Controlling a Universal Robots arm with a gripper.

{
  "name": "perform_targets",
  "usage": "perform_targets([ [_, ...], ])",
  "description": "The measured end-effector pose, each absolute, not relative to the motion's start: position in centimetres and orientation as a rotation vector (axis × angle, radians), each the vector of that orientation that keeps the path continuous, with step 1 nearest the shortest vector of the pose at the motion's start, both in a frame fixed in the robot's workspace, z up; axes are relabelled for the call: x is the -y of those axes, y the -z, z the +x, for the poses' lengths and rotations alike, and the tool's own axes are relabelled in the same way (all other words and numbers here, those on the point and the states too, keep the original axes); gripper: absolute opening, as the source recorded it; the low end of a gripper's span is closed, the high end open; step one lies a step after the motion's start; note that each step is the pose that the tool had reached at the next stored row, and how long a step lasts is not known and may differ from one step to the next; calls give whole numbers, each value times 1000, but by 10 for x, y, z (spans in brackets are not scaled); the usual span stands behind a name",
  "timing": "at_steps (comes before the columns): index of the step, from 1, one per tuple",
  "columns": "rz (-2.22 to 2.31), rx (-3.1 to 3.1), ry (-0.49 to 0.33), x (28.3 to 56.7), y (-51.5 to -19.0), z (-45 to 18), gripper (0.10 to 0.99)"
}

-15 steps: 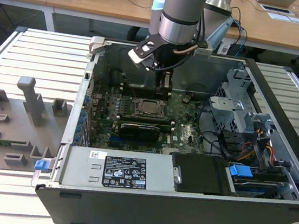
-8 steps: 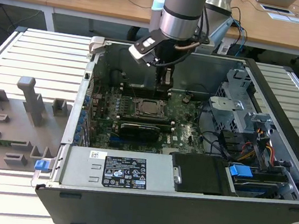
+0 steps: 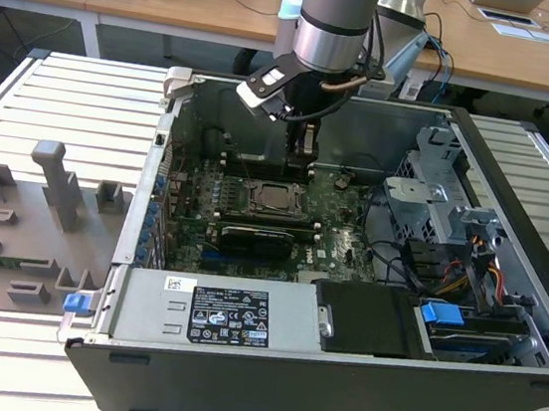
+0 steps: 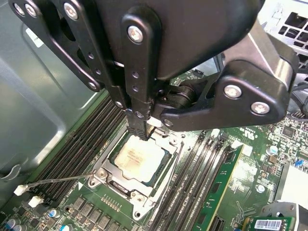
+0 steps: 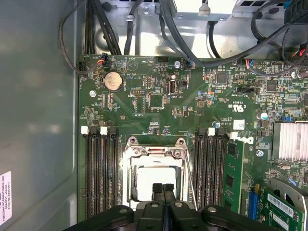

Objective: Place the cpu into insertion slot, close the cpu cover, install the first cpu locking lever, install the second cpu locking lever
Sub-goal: 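Close the cpu cover, then install the first cpu locking lever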

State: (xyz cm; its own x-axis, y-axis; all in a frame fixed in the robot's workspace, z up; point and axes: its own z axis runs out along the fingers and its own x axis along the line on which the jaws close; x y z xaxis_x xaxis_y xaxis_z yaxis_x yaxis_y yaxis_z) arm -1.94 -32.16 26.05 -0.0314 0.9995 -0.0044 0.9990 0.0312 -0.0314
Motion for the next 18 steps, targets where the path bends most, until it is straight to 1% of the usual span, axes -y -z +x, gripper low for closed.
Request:
perform_targets([
  [12, -2090, 2321, -41, 322, -260, -19, 106],
  [15, -2034, 2371, -42, 322, -260, -19, 106],
  [18, -1883, 2495, -43, 322, -260, -19, 106],
])
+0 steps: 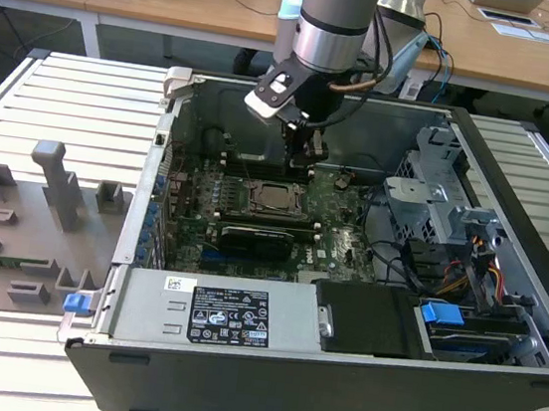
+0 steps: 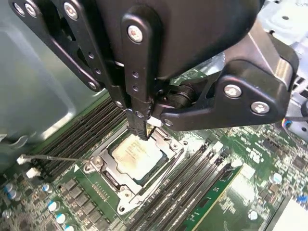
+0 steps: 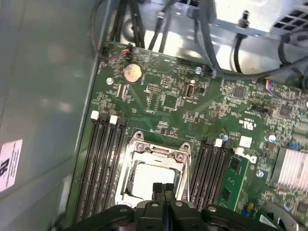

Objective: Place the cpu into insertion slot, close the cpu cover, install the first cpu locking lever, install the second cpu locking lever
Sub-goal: 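Install the first cpu locking lever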

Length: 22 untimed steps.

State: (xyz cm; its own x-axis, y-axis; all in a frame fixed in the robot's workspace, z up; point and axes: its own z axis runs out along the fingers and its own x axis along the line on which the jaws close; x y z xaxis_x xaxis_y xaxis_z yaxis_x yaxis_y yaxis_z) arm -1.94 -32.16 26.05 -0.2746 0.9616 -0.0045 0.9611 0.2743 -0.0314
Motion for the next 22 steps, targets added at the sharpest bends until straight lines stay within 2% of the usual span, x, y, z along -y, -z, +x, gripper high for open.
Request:
perform_targets([
  [22, -1156, 2913, -48, 322, -260, -19, 106],
])
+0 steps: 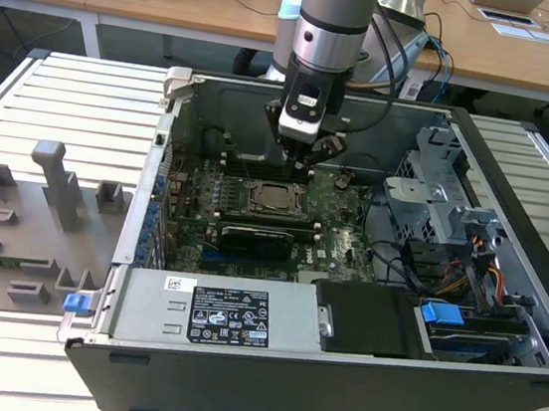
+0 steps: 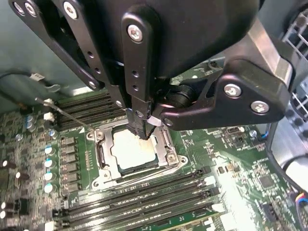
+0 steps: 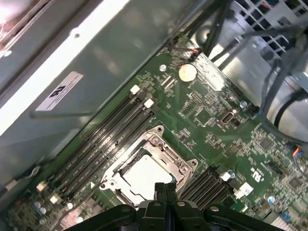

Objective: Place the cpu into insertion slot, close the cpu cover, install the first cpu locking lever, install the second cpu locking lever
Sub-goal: 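Install the first cpu locking lever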

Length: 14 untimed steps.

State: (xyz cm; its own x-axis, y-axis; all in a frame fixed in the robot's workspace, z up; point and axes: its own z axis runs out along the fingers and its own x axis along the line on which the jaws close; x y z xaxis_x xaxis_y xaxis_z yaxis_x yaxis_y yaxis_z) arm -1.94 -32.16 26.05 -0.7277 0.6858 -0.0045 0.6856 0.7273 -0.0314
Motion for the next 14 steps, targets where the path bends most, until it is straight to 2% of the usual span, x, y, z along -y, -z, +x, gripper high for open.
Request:
perform_targets([
  [14, -736, 3051, -50, 322, -260, -19, 106],
])
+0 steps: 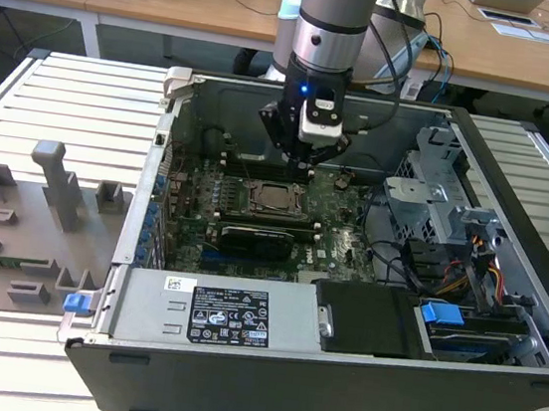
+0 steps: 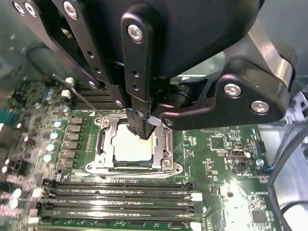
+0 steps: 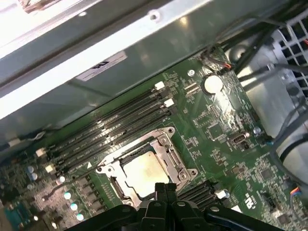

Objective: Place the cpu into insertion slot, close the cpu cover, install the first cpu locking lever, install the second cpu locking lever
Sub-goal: 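Install the first cpu locking lever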

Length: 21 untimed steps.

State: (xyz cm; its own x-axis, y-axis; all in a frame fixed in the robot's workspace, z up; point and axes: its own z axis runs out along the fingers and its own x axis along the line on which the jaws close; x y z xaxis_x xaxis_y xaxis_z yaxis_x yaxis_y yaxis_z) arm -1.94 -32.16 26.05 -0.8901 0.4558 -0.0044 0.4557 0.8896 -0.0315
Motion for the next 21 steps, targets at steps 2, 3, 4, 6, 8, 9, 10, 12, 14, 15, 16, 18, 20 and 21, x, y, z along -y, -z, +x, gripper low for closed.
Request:
perform_targets([
  [2, -630, 3075, -50, 322, -260, -19, 106],
  [3, -605, 3081, -50, 322, -260, -19, 106],
  [4, -582, 3085, -50, 322, -260, -19, 106],
  [6, -506, 3100, -50, 322, -260, -19, 106],
  [8, -455, 3108, -50, 322, -260, -19, 106],
  [9, -415, 3114, -50, 322, -260, -19, 106],
  [10, -337, 3124, -50, 322, -260, -19, 106],
  [12, -254, 3133, -50, 322, -260, -19, 106],
  [14, -186, 3138, -50, 322, -260, -19, 106],
  [15, -158, 3140, -50, 322, -260, -19, 106],
  [16, -133, 3142, -50, 322, -260, -19, 106],
  [18, -85, 3144, -50, 322, -260, -19, 106],
  [20, -29, 3145, -49, 322, -260, -19, 106],
  [21, 1, 3146, -49, 322, -260, -19, 106],
])
